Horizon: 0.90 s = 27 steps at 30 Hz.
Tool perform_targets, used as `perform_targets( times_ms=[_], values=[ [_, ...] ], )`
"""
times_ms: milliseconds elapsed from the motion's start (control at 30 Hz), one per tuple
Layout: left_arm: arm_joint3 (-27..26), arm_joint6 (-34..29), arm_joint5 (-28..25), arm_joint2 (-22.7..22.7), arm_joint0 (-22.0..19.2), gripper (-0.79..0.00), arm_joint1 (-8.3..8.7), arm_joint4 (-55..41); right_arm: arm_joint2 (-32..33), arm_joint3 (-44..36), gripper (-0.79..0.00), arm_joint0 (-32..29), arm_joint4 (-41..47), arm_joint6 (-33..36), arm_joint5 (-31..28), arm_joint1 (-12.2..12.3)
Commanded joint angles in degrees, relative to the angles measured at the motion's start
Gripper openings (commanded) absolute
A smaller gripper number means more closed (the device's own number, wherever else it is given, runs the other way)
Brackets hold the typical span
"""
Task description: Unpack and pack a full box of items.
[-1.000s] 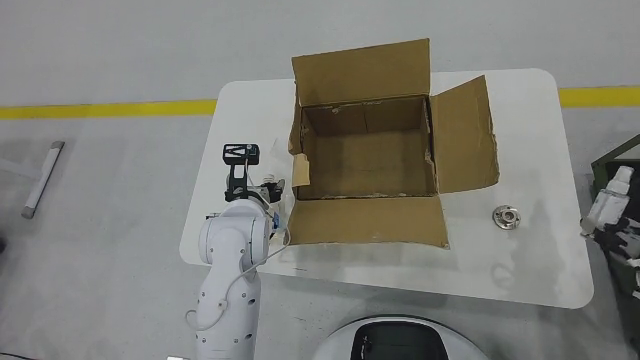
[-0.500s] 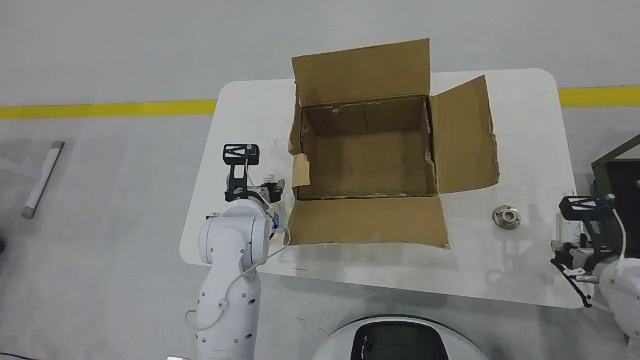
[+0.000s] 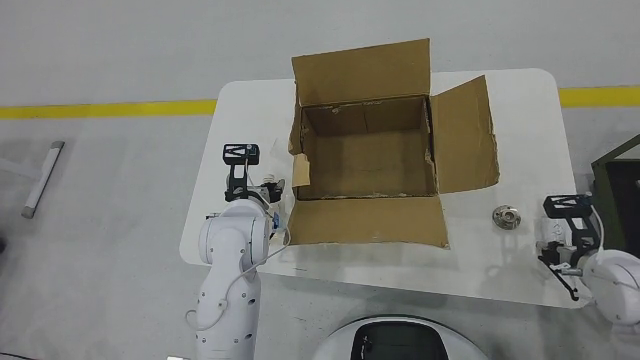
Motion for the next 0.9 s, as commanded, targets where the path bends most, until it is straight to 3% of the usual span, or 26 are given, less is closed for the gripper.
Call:
perform_targets(
  times_ms=[0, 200, 233, 400, 500, 633, 733, 867],
  values=[
    [0.0, 0.0, 0.0, 0.0, 0.0, 0.0, 0.0, 0.0, 0.3, 0.0, -0.123, 0.1, 1.3, -0.1, 0.1, 0.0],
    [0.0, 0.0, 0.0, 0.0, 0.0, 0.0, 0.0, 0.0, 5.2, -5.6, -0.111, -0.8, 9.7, -5.2, 3.0, -0.1],
    [0.0, 0.0, 0.0, 0.0, 0.0, 0.0, 0.0, 0.0, 7.1, -7.5, -0.163, -1.2, 13.1, -7.4, 4.4, -0.2],
    [0.0, 0.0, 0.0, 0.0, 0.0, 0.0, 0.0, 0.0, 14.3, -16.4, -0.785, -5.0, 31.1, -25.3, 6.7, -1.5],
    [0.0, 0.0, 0.0, 0.0, 0.0, 0.0, 0.0, 0.0, 14.9, -16.9, -0.785, -7.5, 37.9, -36.5, 0.9, -2.2],
    [0.0, 0.0, 0.0, 0.0, 0.0, 0.0, 0.0, 0.0, 12.9, -16.9, -0.785, -10.2, 37.4, -48.6, -5.5, -2.7],
    [0.0, 0.0, 0.0, 0.0, 0.0, 0.0, 0.0, 0.0, 10.2, -16.9, -0.785, -12.2, 35.8, -53.7, -7.1, -3.0],
    [0.0, 0.0, 0.0, 0.0, 0.0, 0.0, 0.0, 0.0, 8.0, -16.9, -0.785, -13.1, 34.9, -55.2, -8.2, -3.0]
  ],
)
